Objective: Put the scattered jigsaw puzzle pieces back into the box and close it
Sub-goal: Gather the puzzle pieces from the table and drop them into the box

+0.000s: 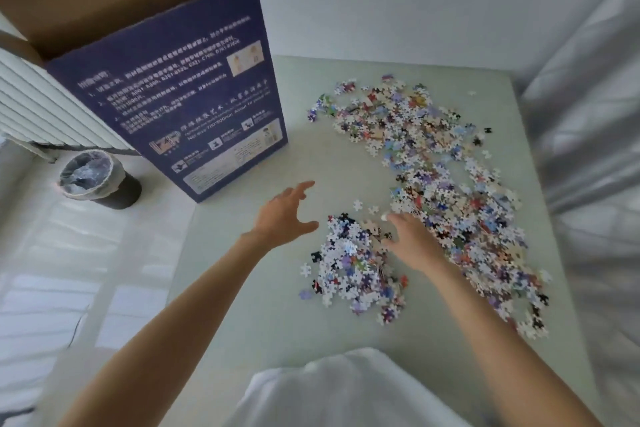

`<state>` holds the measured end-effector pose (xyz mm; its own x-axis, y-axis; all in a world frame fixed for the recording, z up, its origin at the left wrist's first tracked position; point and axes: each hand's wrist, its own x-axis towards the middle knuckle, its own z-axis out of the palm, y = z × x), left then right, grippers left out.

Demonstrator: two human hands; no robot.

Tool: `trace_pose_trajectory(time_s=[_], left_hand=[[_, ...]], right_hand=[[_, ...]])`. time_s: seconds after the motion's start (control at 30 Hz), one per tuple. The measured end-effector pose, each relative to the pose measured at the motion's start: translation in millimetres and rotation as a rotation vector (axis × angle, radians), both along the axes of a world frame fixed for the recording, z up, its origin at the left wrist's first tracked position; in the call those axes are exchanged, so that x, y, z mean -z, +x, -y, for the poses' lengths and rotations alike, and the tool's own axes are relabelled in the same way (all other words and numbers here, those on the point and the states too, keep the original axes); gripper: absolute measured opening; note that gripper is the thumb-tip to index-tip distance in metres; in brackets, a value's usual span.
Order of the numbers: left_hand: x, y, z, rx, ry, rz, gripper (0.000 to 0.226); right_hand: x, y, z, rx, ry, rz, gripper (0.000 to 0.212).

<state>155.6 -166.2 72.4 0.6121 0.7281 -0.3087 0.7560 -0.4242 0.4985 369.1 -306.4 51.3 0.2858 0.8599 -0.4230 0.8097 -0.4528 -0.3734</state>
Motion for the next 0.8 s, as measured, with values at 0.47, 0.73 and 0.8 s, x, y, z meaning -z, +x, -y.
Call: trace_pose_trajectory(time_s=[0.47, 0.73, 0.8], left_hand=[[88.5, -10.5, 85.3, -0.022, -0.158, -0.275, 0.106], [102.5, -5.8, 89.3, 0.006, -0.134, -0.114, 0.087], [104.3, -3.5, 86.9, 0.019, -0.152, -0.099, 0.087]], right_hand=[[71.1, -57.2, 68.0, 0.33, -0.114, -0.046, 0.084], [78.8, -57.6, 30.3, 0.305, 0.145, -0.069, 0.054], [79.9, -44.2, 25.3, 0.313, 0.161, -0.067, 0.048]])
